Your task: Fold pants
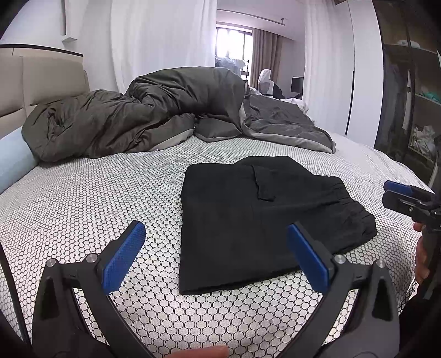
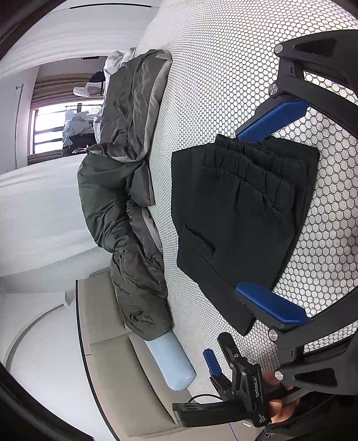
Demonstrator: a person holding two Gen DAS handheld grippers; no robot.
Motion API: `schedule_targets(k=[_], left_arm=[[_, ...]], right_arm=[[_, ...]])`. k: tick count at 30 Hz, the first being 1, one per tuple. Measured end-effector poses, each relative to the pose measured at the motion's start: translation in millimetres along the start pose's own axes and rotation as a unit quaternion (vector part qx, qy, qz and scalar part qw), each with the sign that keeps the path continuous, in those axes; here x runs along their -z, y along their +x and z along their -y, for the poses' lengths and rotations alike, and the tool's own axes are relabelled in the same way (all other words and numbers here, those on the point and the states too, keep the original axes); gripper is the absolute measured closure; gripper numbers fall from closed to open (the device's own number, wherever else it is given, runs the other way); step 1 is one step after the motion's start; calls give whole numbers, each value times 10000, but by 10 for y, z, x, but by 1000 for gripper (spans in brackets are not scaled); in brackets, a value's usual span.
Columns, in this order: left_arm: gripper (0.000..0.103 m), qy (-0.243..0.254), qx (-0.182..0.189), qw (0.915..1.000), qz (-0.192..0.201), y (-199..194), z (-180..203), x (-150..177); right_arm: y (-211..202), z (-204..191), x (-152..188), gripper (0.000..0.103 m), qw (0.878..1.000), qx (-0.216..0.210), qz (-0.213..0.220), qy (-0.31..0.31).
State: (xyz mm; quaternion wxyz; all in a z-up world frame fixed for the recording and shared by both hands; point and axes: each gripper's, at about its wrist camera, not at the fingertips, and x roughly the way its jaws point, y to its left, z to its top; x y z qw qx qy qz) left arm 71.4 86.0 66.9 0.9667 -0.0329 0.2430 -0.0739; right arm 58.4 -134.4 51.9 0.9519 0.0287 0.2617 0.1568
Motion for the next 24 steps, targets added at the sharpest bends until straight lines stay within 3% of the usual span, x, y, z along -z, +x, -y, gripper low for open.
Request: schedule_targets(k=[24], left_arm=[[1,24,-23,10000,27,1,-54,-29]], right_arm=[[33,-5,17,0,10000,-8,-45,-49]])
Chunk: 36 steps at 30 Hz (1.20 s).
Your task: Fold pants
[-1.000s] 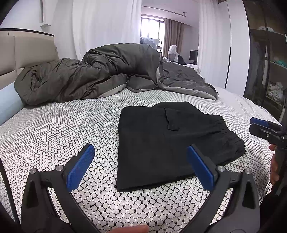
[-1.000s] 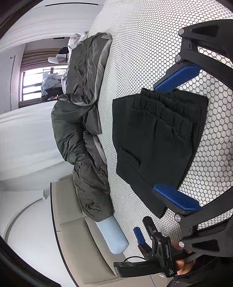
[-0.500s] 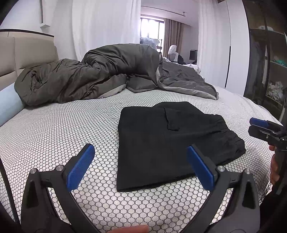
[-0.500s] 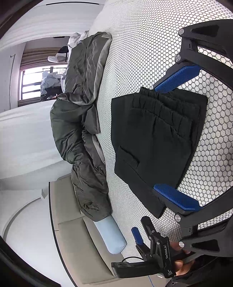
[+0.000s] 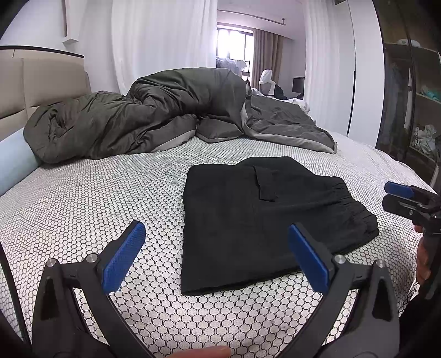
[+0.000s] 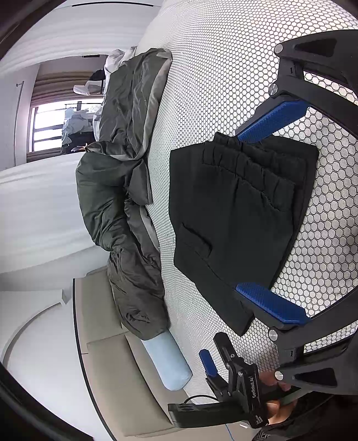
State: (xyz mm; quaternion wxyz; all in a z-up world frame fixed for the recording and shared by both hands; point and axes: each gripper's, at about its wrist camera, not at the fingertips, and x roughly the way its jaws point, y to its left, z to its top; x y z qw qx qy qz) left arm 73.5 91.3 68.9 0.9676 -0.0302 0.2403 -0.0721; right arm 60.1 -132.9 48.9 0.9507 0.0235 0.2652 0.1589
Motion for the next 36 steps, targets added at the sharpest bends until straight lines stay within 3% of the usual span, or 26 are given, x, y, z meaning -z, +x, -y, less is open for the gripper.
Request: schedule_targets(k=[36], left_arm=[[1,87,29,10000,0,48,-118,-19]], right_arm=[[-46,88,14,0,10000,-61,-1,-38]])
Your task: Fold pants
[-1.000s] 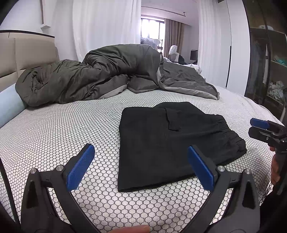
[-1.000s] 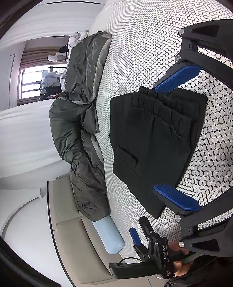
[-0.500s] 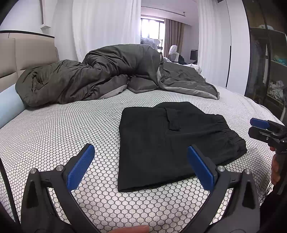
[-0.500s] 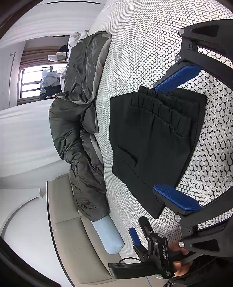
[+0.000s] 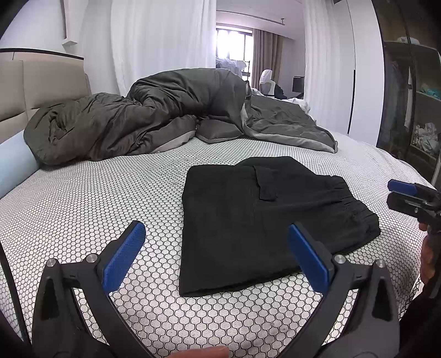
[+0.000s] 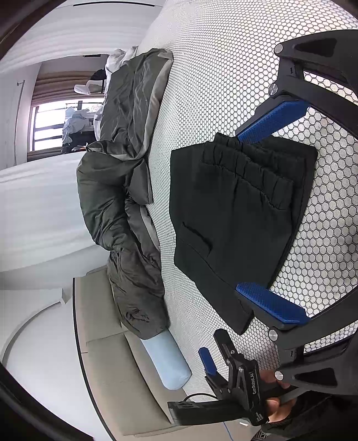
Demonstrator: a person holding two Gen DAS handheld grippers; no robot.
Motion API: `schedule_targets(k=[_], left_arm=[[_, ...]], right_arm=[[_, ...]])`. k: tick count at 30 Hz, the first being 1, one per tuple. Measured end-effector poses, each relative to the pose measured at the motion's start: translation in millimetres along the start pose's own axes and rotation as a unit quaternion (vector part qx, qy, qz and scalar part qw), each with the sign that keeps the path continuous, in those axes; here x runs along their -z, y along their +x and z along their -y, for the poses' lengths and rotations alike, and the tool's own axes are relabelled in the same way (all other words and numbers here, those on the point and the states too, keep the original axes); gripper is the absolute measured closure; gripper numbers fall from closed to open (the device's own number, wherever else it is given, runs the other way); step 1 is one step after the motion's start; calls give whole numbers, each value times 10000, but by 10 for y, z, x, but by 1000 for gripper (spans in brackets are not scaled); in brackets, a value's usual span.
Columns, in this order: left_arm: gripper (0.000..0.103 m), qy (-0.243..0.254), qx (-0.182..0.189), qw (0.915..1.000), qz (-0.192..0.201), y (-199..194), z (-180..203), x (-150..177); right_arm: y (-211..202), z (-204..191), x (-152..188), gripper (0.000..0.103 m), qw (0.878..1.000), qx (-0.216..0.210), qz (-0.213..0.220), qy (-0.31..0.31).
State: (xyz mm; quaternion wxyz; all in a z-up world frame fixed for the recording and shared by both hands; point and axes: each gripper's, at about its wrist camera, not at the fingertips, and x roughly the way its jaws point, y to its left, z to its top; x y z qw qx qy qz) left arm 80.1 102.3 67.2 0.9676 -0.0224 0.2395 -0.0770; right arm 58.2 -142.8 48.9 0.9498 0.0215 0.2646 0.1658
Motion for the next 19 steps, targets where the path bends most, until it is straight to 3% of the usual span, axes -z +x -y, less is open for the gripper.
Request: schedule_targets(k=[19], left_arm=[[1,176,75,9998,65,30,30,5]], right_arm=[[-11,6,16,0,9999,-32,-59,-104]])
